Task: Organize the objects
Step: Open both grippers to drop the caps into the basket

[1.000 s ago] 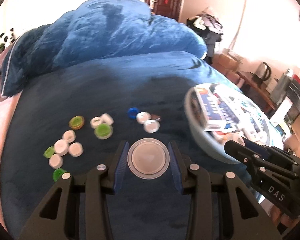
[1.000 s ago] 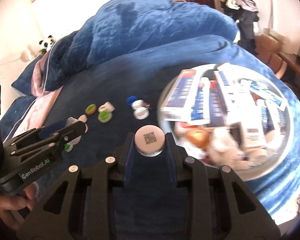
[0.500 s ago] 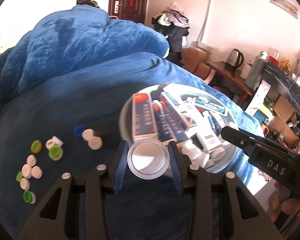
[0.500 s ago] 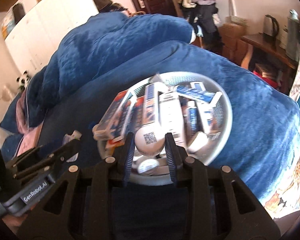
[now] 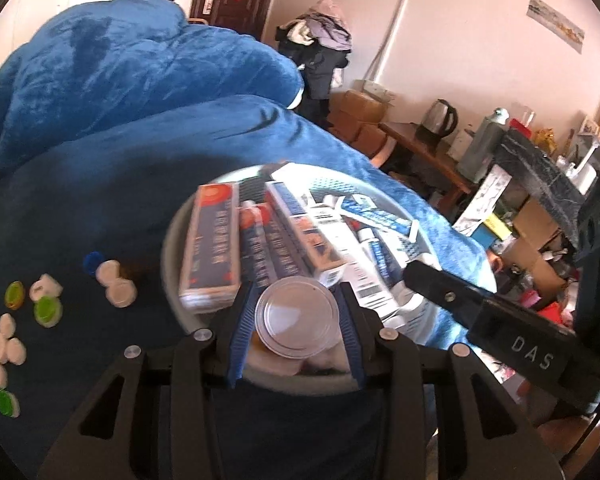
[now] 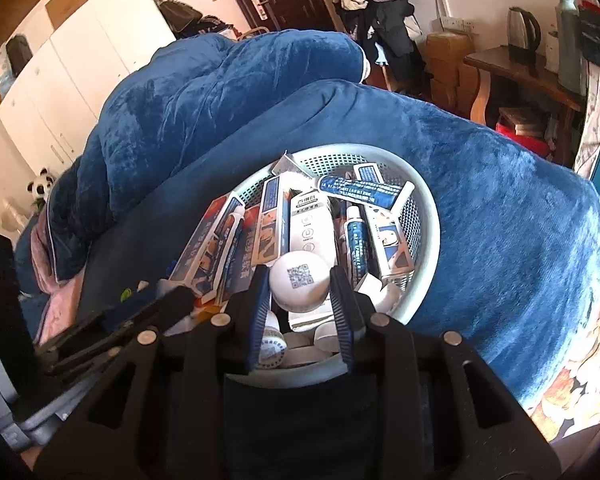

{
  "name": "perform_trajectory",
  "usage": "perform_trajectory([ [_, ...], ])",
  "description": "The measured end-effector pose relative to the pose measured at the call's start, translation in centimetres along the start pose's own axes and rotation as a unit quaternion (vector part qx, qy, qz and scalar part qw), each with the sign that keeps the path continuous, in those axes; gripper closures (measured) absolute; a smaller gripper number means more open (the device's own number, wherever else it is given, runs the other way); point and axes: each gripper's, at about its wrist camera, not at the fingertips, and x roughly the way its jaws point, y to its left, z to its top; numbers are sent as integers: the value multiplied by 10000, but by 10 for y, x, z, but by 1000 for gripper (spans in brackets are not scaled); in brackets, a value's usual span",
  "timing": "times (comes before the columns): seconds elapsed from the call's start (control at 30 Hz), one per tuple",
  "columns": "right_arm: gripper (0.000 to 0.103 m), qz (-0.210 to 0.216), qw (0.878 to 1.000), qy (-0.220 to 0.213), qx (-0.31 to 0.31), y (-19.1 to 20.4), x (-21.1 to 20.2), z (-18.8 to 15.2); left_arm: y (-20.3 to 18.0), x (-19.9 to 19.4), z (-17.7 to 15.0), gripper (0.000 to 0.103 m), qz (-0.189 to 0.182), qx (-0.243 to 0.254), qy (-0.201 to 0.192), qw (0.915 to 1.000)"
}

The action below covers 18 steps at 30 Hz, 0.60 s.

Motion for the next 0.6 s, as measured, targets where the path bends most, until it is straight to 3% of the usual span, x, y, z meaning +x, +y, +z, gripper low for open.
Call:
perform_trajectory([
  [0.17, 70, 25, 9995, 73, 303, -14, 3, 2, -15, 13, 2, 60, -95, 140, 19, 9999],
  [0.27, 66, -118, 9989, 89, 453, -22, 3, 4, -13, 13, 2, 35, 0, 102, -11, 9999],
  [0.3, 58, -217, 9985, 25, 506, -25, 1, 4, -11, 12, 3, 23, 32, 66, -35, 10000],
  [0.33, 53, -228, 9981, -14, 581, -28, -1, 4, -8, 9, 3, 18, 46, 15, -75, 10000],
  [0.4, 32, -214, 9975, -46, 674, -30, -2, 4, -3, 6, 5, 13, 116, -47, -86, 9999],
  [0.43, 29, -260, 9973, -72, 682, -30, -3, 3, -1, 4, 5, 6, 188, -69, -99, 9997],
  [0.53, 19, -349, 9976, -95, 587, -26, -3, 3, 6, -4, 4, 1, 284, -131, -219, 9993],
  [0.6, 7, -482, 9976, -62, 488, -23, -2, 2, 9, -8, 3, 1, 392, -137, -221, 9989],
])
